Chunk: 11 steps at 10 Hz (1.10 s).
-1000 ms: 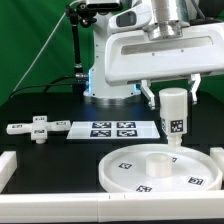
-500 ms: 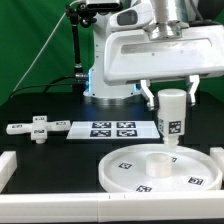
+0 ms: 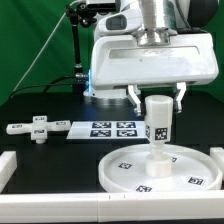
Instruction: Assemble round table
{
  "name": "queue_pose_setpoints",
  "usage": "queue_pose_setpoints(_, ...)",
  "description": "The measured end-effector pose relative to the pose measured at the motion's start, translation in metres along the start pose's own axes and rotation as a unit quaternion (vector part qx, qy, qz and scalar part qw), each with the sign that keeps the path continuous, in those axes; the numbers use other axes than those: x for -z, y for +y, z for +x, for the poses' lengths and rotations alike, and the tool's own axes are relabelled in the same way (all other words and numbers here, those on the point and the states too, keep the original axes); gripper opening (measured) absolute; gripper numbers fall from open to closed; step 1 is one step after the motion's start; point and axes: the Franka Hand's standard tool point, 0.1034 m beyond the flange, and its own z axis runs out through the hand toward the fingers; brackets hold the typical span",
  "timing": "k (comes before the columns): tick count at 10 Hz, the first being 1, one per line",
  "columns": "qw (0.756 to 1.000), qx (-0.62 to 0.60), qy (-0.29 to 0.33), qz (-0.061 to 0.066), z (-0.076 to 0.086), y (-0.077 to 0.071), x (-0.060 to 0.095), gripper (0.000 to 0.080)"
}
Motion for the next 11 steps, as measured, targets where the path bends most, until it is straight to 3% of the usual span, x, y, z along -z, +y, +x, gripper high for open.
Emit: queue_pose_setpoints(11, 1.0, 0.002, -0.005, -0.002, -0.021, -0.007, -0.012, 0.041)
